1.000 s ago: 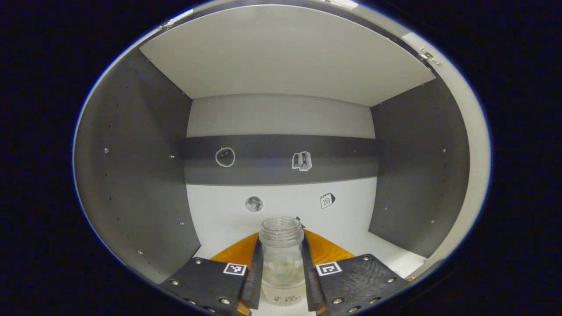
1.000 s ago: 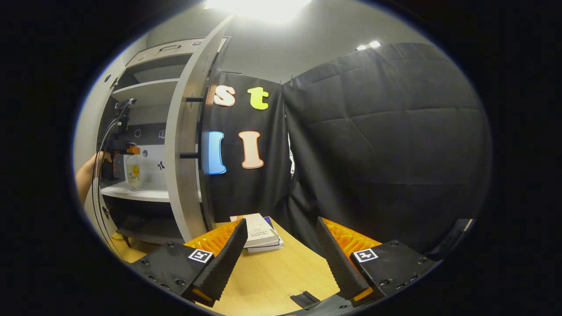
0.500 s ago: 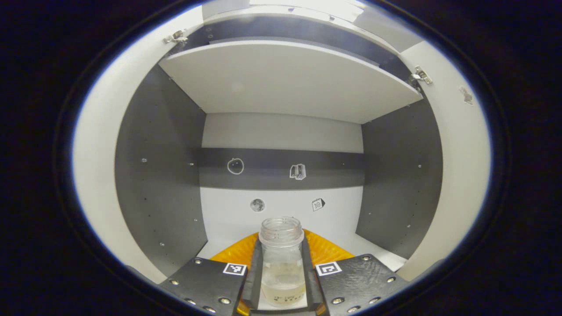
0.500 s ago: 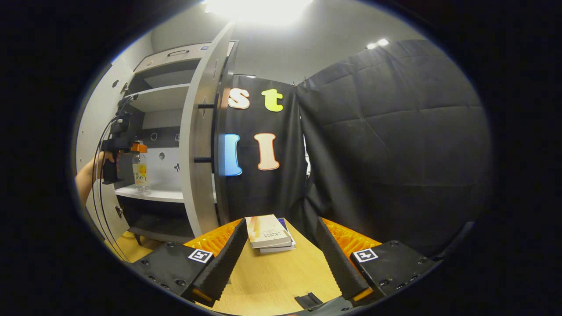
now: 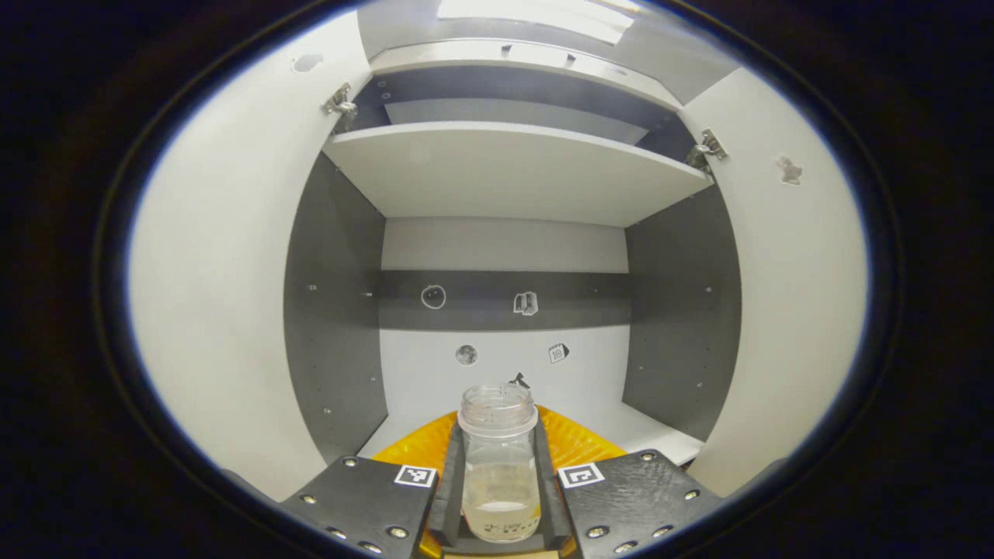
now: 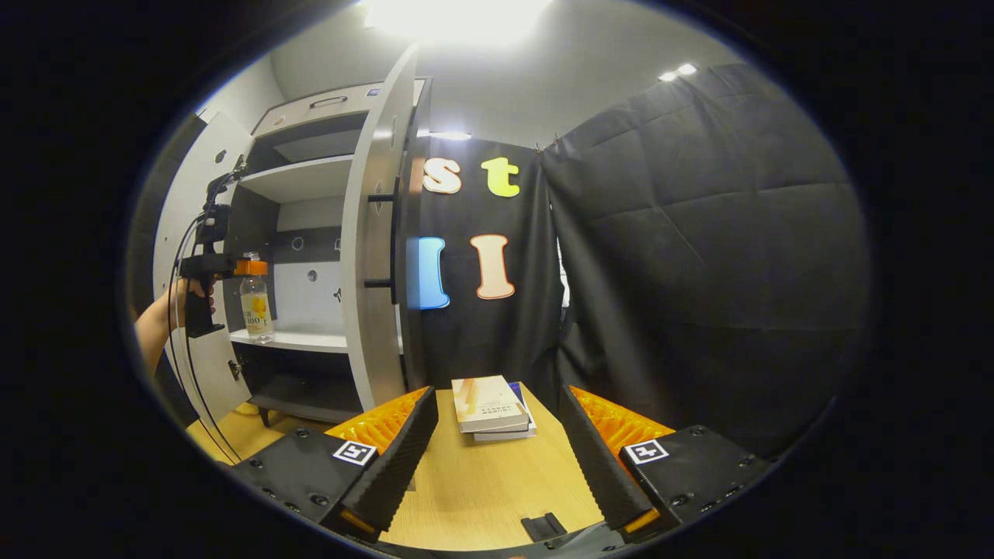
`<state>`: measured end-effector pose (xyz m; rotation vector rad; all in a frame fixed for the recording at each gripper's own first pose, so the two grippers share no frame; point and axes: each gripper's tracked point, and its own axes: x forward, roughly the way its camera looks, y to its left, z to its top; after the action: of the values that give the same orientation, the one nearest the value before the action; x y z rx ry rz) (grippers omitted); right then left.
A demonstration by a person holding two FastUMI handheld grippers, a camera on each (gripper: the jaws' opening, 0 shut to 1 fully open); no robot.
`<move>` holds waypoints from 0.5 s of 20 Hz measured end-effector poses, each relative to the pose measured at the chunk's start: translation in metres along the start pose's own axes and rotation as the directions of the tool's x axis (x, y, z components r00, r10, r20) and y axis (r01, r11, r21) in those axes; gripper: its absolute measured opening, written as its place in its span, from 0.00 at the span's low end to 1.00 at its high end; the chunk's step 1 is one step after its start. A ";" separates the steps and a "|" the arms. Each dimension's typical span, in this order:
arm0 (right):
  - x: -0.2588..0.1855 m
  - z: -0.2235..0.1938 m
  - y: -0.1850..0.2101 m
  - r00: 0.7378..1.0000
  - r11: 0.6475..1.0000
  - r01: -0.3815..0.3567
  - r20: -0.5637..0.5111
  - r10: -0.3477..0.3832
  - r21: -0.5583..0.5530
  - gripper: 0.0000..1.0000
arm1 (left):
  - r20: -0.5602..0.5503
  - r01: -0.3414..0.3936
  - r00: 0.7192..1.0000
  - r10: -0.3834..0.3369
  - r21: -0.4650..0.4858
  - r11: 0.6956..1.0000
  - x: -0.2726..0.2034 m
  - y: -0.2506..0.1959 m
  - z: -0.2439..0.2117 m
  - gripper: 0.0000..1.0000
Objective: Grasp the bottle in the cabinet with the left hand and place it on the coaster, then close the right door with the right hand and the left door with the left hand.
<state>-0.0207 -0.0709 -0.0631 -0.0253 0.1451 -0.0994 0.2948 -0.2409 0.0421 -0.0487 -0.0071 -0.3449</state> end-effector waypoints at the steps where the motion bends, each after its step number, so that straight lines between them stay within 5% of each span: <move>1: -0.002 0.000 -0.001 1.000 1.000 -0.007 0.000 0.007 -0.002 1.00 | -0.002 -0.001 1.000 0.001 -0.004 1.000 -0.007 -0.001 -0.002 0.43; 10: -0.021 -0.013 -0.004 0.996 0.997 -0.083 -0.022 0.083 -0.002 1.00 | -0.024 0.005 1.000 -0.005 -0.014 1.000 -0.070 -0.019 -0.035 0.42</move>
<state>-0.0435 -0.0725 -0.0723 -0.0216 0.1677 -0.0164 0.2223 -0.2369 0.0066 -0.0583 0.0191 -0.3508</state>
